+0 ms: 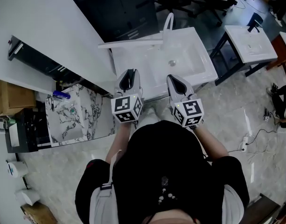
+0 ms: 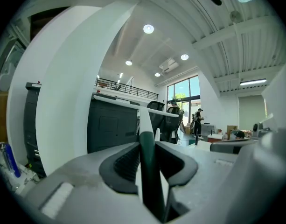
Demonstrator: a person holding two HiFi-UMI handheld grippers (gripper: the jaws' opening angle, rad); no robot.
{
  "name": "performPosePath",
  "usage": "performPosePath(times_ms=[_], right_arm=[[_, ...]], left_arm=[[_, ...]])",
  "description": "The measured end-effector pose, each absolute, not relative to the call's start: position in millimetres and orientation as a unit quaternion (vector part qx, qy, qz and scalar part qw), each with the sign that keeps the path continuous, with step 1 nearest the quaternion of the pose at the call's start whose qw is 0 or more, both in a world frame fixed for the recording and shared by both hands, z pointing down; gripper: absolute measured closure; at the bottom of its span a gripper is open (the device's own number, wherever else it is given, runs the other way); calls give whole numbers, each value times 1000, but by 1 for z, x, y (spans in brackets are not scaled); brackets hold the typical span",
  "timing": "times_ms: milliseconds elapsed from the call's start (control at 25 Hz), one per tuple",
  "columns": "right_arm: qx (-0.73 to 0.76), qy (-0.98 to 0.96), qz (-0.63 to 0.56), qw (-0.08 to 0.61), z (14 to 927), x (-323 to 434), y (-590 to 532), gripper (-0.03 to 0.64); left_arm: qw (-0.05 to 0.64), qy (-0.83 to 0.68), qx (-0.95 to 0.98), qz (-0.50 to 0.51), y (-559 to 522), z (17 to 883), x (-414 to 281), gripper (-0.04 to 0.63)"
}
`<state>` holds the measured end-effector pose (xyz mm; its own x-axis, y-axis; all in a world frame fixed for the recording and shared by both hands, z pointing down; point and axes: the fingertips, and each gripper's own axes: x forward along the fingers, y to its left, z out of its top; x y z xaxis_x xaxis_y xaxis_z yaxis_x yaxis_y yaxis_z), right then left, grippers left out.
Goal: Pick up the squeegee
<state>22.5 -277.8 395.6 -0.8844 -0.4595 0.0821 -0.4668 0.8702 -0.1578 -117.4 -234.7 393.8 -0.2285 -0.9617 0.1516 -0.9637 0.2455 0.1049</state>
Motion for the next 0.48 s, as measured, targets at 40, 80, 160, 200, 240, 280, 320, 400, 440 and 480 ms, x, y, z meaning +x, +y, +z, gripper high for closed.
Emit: performPosePath(times_ms=[40,80,160,200,240,280,320,400,440,480], right_arm=[[238,-968,84,18,393,22,-277,615],[236,-968,82,16,391,23,-277,615],[236,-968,79,11,387,24,-277,615],[236,-969,78,10,385,25,-277,615],[236,-969,77,9,384,25,-278,615],[237,-969,76,9,383,27,-279,615],[237,-969,75,9,383,28,-280,615],[237,-969,75,10,384,30,-281,617],[238,-968,75,10,384,31,-281,617],[238,-968,75,10,384,31,-282,617]], left_arm=[[91,-784,615,4,-235,392,-117,488],[90,-783,615,3,-235,390,-116,488],[89,-783,616,2,-236,388,-114,488],[88,-782,617,2,-236,388,-113,488],[87,-782,617,3,-237,387,-112,488],[87,-782,617,3,-238,386,-111,488],[86,-782,618,3,-239,386,-110,488],[86,-781,618,3,-239,386,-108,488],[87,-781,618,3,-240,386,-107,488],[87,-782,618,3,-240,387,-107,488]])
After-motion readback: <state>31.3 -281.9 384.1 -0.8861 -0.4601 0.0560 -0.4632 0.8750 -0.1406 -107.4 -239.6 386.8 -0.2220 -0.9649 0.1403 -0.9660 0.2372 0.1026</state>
